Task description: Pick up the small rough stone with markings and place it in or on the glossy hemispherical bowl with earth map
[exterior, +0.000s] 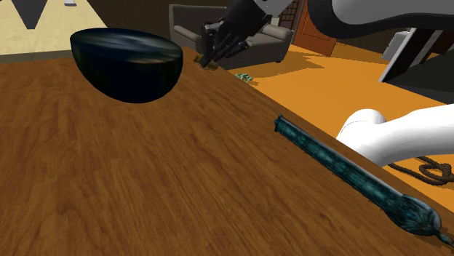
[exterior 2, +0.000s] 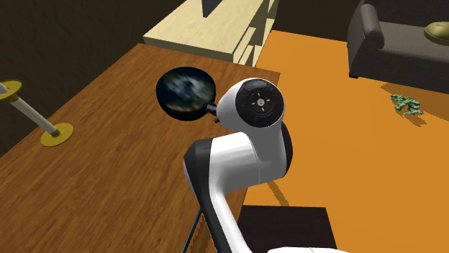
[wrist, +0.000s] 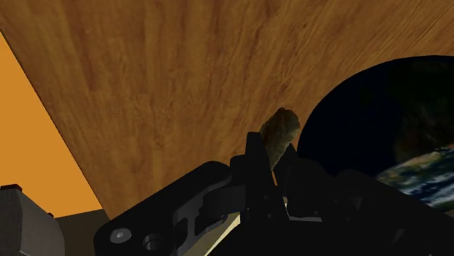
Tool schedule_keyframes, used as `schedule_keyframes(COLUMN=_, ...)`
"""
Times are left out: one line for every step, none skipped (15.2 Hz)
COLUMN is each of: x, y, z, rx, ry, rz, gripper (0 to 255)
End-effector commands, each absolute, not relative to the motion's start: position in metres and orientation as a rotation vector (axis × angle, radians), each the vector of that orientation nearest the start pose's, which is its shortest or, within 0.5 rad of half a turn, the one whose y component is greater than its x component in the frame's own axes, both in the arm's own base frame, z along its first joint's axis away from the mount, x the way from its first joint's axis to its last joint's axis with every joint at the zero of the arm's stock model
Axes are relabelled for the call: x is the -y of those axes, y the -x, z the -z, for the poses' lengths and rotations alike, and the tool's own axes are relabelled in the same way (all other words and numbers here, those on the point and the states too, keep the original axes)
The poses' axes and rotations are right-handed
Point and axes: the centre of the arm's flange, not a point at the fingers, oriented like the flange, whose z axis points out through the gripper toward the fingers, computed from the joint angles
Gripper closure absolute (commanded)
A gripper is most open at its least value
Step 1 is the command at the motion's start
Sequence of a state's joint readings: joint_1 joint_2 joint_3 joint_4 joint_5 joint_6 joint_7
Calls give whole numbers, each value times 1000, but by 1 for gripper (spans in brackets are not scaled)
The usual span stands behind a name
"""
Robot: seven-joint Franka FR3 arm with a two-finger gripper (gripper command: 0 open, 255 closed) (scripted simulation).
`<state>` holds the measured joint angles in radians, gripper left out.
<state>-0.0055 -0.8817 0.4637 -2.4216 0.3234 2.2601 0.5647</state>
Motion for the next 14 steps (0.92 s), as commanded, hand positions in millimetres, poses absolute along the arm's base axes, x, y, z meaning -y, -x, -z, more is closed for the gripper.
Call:
schedule_keyframes(x=-215, y=-294, z=-640, rx=-357, ry=2732, rz=884, gripper=255)
schedule_keyframes(x=-215, y=-294, z=-646, rx=-357, ry=2732, rz=884, gripper=255)
schedule_keyframes(x=-215, y=-294, z=-651, rx=-357, ry=2732, rz=884, gripper=255)
schedule_keyframes(x=-215, y=-294, z=-656, rx=-357, ry=2732, rz=884, gripper=255)
schedule_keyframes(x=-215, y=-294, z=-662, rx=-357, ry=2732, rz=884, gripper=255)
schedule_keyframes(x=-215, y=-294, z=-667, rx=-357, ry=2732, rz=884, gripper=255)
schedule_keyframes(x=-215, y=-294, z=-672, rx=-357, ry=2732, rz=884, gripper=255)
schedule_keyframes(x=-215, y=-294, z=-677, rx=-357, ry=2732, rz=884, gripper=255)
schedule_keyframes(x=-215, y=-294, z=-683, rx=-357, ry=2732, rz=884, gripper=255)
schedule_keyframes(x=-215, y=-294, z=-688, rx=-357, ry=2732, rz=884, gripper=255)
schedule_keyframes(x=-215, y=-294, z=-693, rx=-357, ry=2732, rz=884, gripper=255)
schedule_keyframes(x=-215, y=-294, z=-699, rx=-357, ry=2732, rz=884, gripper=255)
schedule_keyframes(x=-215, y=-294, z=-704, rx=-357, ry=2732, rz=884, gripper=255)
schedule_keyframes(x=-215, y=-294, z=-709, rx=-357, ry=2732, rz=884, gripper=255)
